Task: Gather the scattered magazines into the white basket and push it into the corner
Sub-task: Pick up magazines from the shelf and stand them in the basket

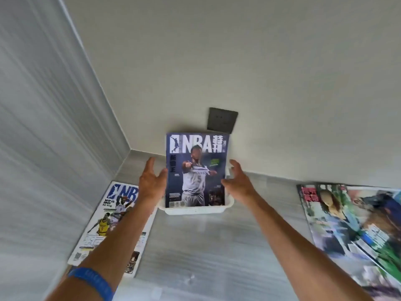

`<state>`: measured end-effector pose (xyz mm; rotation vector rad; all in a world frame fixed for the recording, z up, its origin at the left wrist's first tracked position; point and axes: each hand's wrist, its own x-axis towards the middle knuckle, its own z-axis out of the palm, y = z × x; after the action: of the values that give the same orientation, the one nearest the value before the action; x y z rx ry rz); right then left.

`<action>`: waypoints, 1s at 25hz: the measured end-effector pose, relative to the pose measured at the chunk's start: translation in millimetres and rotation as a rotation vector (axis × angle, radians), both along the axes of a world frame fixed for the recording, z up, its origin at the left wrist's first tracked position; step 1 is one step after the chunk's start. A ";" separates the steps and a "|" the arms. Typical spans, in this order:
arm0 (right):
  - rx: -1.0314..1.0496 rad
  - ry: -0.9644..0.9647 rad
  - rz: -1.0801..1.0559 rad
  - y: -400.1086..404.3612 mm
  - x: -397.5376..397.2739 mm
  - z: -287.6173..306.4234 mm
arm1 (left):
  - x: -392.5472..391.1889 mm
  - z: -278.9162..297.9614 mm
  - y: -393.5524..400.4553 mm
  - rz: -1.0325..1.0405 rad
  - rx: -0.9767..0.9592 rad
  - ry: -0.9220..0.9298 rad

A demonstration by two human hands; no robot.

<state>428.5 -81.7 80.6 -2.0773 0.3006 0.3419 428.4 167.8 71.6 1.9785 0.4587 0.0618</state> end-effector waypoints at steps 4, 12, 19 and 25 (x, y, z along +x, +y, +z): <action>-0.018 0.111 -0.100 -68.8 -152.9 -46.8 | -93.2 -26.9 -73.3 -0.127 -0.059 0.023; -0.567 0.357 -0.357 -282.5 -387.1 -105.0 | -271.9 -68.2 -313.1 -0.829 0.073 0.260; -0.774 0.330 0.091 -292.4 -440.7 -118.4 | -262.1 -99.3 -388.6 -1.114 0.791 0.383; -0.650 0.243 0.143 -282.9 -425.6 -104.9 | -269.7 -78.5 -340.4 -1.078 0.509 0.409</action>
<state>2.8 -364.7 -24.3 -2.7065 0.4538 0.6516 158.6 -172.6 -7.0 2.4969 -0.4664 -0.9963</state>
